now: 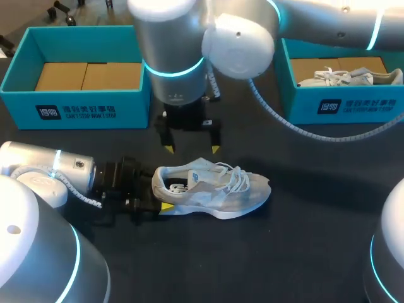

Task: Take the shoe out of the shoebox, open the shoe tongue, remove and reinsert the insole, then place the shoe into the shoebox

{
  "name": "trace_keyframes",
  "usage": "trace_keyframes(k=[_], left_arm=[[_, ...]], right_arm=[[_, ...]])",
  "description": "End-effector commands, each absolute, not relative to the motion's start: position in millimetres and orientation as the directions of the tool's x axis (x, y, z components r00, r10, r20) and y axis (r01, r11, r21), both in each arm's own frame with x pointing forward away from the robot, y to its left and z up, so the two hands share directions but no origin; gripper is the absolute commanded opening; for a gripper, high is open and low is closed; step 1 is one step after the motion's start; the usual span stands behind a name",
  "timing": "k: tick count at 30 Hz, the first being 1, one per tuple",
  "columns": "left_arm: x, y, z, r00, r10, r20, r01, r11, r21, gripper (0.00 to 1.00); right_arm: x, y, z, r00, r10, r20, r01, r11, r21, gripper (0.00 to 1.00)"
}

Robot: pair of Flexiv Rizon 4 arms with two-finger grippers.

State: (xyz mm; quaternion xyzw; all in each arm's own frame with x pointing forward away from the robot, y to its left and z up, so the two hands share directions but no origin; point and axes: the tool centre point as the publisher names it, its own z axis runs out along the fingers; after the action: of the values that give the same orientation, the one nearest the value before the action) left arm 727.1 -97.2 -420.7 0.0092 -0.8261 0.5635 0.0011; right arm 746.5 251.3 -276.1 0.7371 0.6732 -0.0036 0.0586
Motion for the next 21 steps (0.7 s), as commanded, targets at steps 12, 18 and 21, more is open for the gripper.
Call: trace_keyframes(k=[12,18,21], left_arm=[[729,-98,-425,-1.0,-0.012,0.013,-0.016,0.368,-0.93,0.0],[729,-98,-425,-1.0,-0.012,0.013,-0.016,0.368,-0.93,0.0],[729,-98,-425,-1.0,-0.012,0.013,-0.016,0.368,-0.93,0.0]], right_arm=[[710,258,-290,0.402,0.906,-0.136,0.908,-0.375,0.186,1.0],[711,258,-297,0.41,0.895,-0.174,0.905,-0.375,0.201,1.0],[710,258,-303,0.409,0.893,-0.189,0.905,-0.371,0.209,1.0]])
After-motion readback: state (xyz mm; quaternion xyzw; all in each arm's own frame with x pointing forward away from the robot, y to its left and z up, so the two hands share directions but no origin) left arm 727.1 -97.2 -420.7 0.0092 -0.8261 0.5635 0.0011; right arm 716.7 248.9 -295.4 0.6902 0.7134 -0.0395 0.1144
